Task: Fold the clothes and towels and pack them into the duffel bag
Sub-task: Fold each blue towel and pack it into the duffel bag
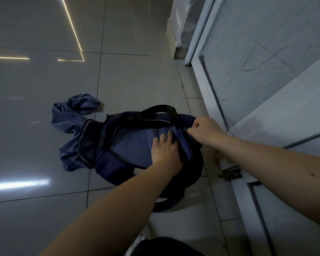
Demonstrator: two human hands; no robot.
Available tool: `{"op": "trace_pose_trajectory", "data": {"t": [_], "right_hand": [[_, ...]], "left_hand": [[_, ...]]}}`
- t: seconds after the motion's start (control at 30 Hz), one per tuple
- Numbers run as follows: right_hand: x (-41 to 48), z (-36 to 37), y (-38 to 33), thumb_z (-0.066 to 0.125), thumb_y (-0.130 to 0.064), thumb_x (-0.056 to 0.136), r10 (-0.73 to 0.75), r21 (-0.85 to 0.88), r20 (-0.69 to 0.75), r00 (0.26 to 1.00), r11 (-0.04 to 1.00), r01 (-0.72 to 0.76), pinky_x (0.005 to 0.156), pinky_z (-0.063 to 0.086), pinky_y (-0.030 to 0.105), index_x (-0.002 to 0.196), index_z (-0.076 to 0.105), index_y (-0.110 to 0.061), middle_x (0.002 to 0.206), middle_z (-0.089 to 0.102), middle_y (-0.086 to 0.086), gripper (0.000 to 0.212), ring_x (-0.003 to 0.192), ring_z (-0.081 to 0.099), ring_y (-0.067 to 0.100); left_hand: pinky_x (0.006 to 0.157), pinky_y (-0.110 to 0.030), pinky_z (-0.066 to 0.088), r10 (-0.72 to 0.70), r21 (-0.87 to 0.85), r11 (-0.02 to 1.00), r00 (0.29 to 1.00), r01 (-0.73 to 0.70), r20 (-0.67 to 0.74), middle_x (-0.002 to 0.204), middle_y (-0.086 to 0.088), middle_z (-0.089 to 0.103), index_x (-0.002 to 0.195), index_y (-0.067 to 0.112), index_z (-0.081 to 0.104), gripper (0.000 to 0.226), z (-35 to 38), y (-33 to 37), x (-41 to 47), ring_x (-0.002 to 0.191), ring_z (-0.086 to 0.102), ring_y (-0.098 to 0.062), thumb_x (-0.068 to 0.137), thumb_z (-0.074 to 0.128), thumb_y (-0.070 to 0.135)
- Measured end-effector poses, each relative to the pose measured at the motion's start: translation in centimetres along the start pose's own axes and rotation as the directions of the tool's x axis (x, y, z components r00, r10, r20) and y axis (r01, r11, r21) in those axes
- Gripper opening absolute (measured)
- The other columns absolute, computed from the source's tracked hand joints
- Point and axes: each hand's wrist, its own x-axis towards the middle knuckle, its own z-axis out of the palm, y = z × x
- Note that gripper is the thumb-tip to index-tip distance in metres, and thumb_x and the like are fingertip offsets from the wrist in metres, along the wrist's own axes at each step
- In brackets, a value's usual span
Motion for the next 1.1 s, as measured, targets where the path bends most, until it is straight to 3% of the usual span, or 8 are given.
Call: {"op": "trace_pose_trajectory", "data": {"t": [0.13, 0.23, 0.37, 0.57, 0.67, 0.77, 0.87, 1.1], "right_hand": [[0.0, 0.1, -0.1, 0.063, -0.028, 0.086, 0.002, -0.006, 0.001, 1.0, 1.0, -0.002, 0.062, 0.048, 0.03, 0.068, 0.061, -0.015, 0.073, 0.064, 0.004, 0.021, 0.071, 0.06, 0.018], [-0.1, 0.0, 0.1, 0.064, -0.027, 0.086, 0.015, 0.006, 0.0, 1.0, 1.0, -0.015, 0.056, 0.037, 0.026, 0.07, 0.061, -0.015, 0.074, 0.063, 0.003, 0.02, 0.07, 0.057, 0.015], [-0.2, -0.2, -0.1, 0.065, -0.024, 0.088, 0.012, -0.008, 0.022, 1.0, 1.0, -0.011, 0.06, 0.04, 0.027, 0.074, 0.064, -0.014, 0.077, 0.065, 0.005, 0.017, 0.074, 0.059, 0.017], [-0.8, -0.2, -0.8, 0.064, -0.023, 0.087, 0.029, -0.067, 0.053, 0.998, 0.997, -0.025, 0.071, 0.052, 0.033, 0.076, 0.067, -0.011, 0.077, 0.068, 0.007, 0.017, 0.077, 0.064, 0.022], [-1.1, -0.2, -1.5, 0.061, -0.015, 0.087, 0.039, -0.131, 0.097, 0.995, 0.991, -0.026, 0.064, 0.05, 0.031, 0.072, 0.065, -0.005, 0.074, 0.068, 0.014, 0.019, 0.076, 0.067, 0.029], [-1.3, -0.7, -2.8, 0.059, -0.016, 0.09, 0.025, -0.192, 0.091, 0.996, 0.981, -0.007, 0.061, 0.047, 0.028, 0.075, 0.067, -0.007, 0.076, 0.065, 0.009, 0.019, 0.076, 0.065, 0.027], [-1.0, -1.4, -5.8, 0.06, -0.017, 0.089, -0.038, -0.198, 0.085, 0.996, 0.979, 0.055, 0.063, 0.05, 0.03, 0.085, 0.071, -0.008, 0.084, 0.068, 0.009, 0.015, 0.082, 0.066, 0.026], [1.0, 0.2, -18.1, 0.06, -0.023, 0.086, -0.29, -0.301, 0.242, 0.926, 0.885, 0.355, 0.076, 0.056, 0.034, 0.092, 0.073, -0.012, 0.095, 0.071, 0.011, 0.018, 0.089, 0.065, 0.03]], "left_hand": [[0.106, -0.045, 0.027, -0.025, 0.014, 1.0, 1.0, 0.025, -0.012, 0.16, -0.011, 0.015, 0.154, 0.019, 0.027, 0.087, 0.1, 0.7, 0.3, 0.135, 0.025, -0.033, 0.083, 0.059, 0.058], [0.105, -0.046, 0.028, -0.007, -0.022, 1.0, 1.0, 0.007, -0.014, 0.16, -0.009, 0.016, 0.153, 0.02, 0.028, 0.083, 0.3, 0.5, 0.3, 0.135, 0.026, -0.033, 0.085, 0.057, 0.057], [0.102, -0.047, 0.028, 0.049, -0.137, 0.989, 0.998, -0.055, -0.043, 0.161, -0.003, 0.018, 0.152, 0.028, 0.032, 0.074, 0.4, -1.1, 0.0, 0.135, 0.027, -0.033, 0.089, 0.049, 0.064], [0.104, -0.048, 0.029, -0.035, -0.433, 0.901, 0.999, 0.026, -0.014, 0.155, 0.006, 0.033, 0.128, 0.032, 0.062, 0.049, 0.0, -2.6, -1.2, 0.131, 0.035, -0.031, 0.101, 0.027, 0.054], [0.099, -0.045, 0.032, -0.095, -0.577, 0.815, 0.994, 0.048, -0.051, 0.145, 0.005, 0.047, 0.114, 0.024, 0.07, 0.043, -0.3, -2.8, -1.9, 0.124, 0.042, -0.028, 0.103, 0.033, 0.044], [0.091, -0.042, 0.034, -0.105, -0.583, 0.812, 0.987, 0.013, -0.123, 0.127, 0.004, 0.058, 0.101, 0.02, 0.072, 0.033, -1.0, -3.4, -2.7, 0.112, 0.049, -0.026, 0.099, 0.044, 0.038], [0.083, -0.04, 0.036, -0.101, -0.526, 0.85, 0.986, 0.018, -0.129, 0.112, -0.002, 0.063, 0.084, 0.018, 0.063, 0.025, -2.4, -5.8, -3.4, 0.105, 0.053, -0.028, 0.096, 0.048, 0.033], [0.07, -0.038, 0.054, -0.201, -0.532, 0.843, 0.966, 0.084, -0.166, 0.095, -0.002, 0.071, 0.093, 0.023, 0.072, 0.022, -4.7, -17.2, -5.0, 0.083, 0.064, -0.027, 0.092, 0.051, 0.027]]}}
